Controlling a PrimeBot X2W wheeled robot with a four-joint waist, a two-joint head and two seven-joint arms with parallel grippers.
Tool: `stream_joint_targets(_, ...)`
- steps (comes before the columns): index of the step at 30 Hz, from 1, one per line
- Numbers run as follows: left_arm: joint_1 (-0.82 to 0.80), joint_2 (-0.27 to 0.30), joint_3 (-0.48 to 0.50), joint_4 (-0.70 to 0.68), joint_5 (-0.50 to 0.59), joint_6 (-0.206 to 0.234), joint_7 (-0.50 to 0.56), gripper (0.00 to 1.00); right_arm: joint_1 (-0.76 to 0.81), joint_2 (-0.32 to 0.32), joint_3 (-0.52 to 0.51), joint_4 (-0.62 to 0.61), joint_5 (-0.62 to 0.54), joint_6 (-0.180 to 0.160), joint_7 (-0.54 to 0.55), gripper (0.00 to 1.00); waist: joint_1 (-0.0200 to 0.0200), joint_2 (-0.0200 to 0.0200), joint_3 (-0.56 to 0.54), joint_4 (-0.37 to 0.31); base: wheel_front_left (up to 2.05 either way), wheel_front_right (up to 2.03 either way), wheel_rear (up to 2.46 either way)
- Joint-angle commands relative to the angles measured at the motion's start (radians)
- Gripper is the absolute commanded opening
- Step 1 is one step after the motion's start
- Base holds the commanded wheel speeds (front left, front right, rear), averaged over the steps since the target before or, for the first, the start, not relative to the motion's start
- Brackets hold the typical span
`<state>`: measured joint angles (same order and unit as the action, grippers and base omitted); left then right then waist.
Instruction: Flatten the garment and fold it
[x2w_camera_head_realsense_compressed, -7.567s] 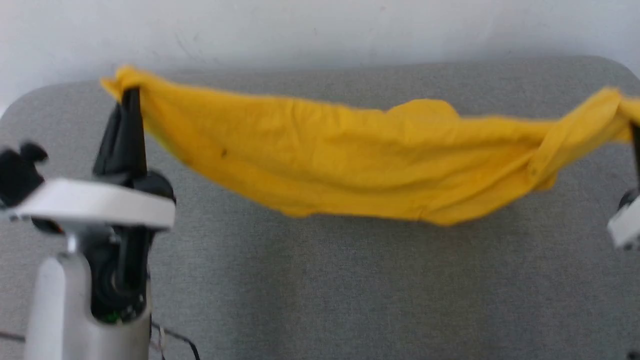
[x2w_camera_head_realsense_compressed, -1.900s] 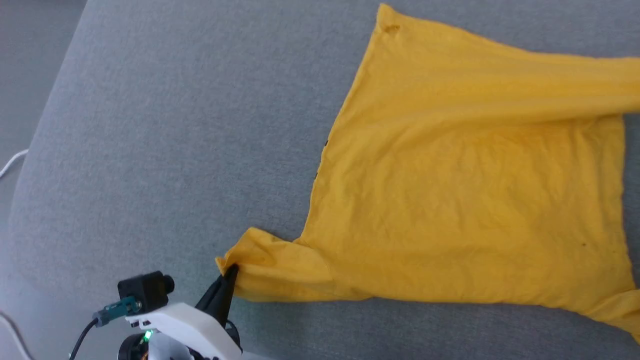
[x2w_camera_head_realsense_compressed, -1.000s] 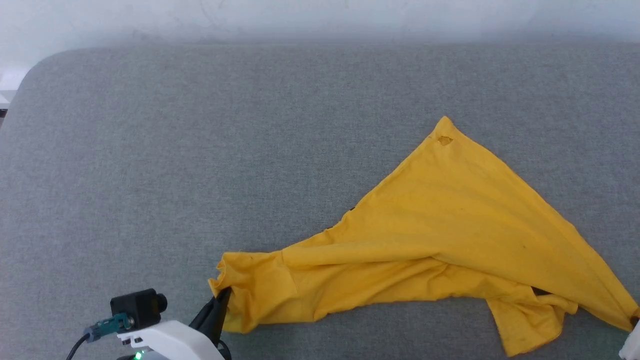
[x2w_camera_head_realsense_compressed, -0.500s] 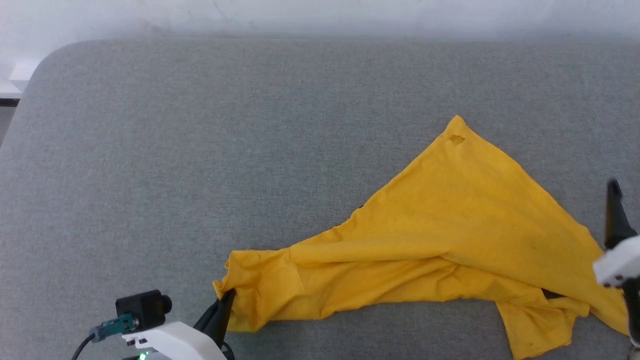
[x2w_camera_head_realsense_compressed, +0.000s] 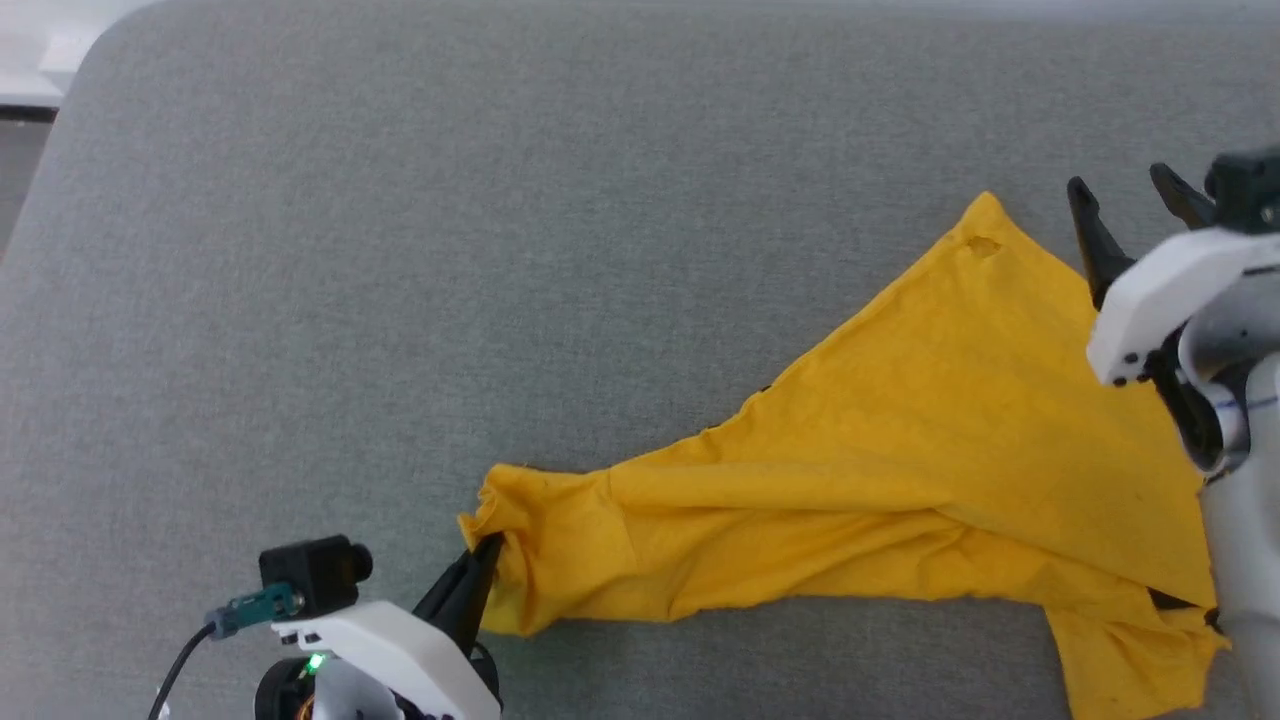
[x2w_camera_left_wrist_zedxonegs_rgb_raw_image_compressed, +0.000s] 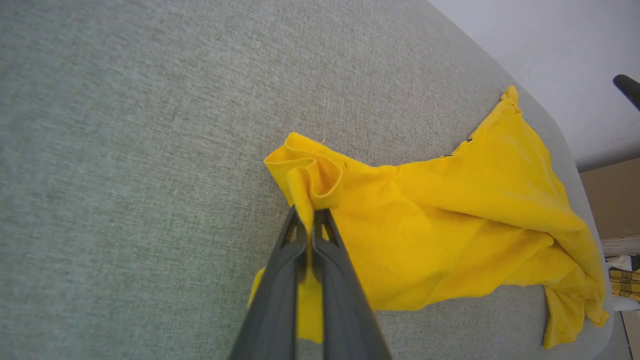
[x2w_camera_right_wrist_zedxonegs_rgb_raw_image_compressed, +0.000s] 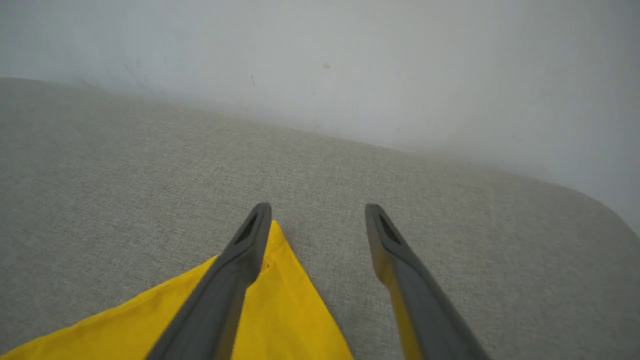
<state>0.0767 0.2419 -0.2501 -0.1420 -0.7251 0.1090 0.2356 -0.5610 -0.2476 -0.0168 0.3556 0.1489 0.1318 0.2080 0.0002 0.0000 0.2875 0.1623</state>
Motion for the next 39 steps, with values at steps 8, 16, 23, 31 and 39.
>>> stream_joint_targets(8, -0.048, -0.026, -0.018, 0.043, -0.009, -0.026, -0.028, 0.00, -0.158, -0.022, 0.030, 0.164, -0.025, -0.001, 0.232, 1.00, -0.0002, 0.0000, 0.089, 0.097, 0.00, 0.00, 0.00)
stream_joint_targets(16, -0.062, -0.037, -0.030, 0.071, -0.013, -0.039, -0.042, 0.00, -0.197, -0.023, 0.032, 0.230, -0.045, -0.001, 0.413, 1.00, -0.0002, 0.0000, 0.102, 0.122, 0.00, 0.00, 0.00)
stream_joint_targets(23, -0.056, -0.036, -0.031, 0.082, -0.014, -0.034, -0.045, 0.00, -0.161, -0.001, -0.009, 0.197, -0.056, -0.001, 0.380, 0.00, -0.0002, 0.0000, 0.072, 0.112, 0.00, 0.00, 0.00)
stream_joint_targets(31, -0.020, -0.012, -0.012, 0.068, -0.015, -0.015, -0.043, 0.00, 0.015, 0.071, -0.085, 0.073, 0.013, -0.001, 0.142, 0.00, -0.0002, 0.0000, -0.020, 0.058, 0.00, 0.00, 0.00)
stream_joint_targets(39, 0.008, -0.001, 0.020, 0.035, -0.004, 0.010, -0.081, 0.00, 0.235, 0.153, -0.203, -0.098, 0.069, -0.001, 0.004, 0.00, -0.0002, 0.0000, -0.097, -0.006, 0.00, 0.00, 0.00)
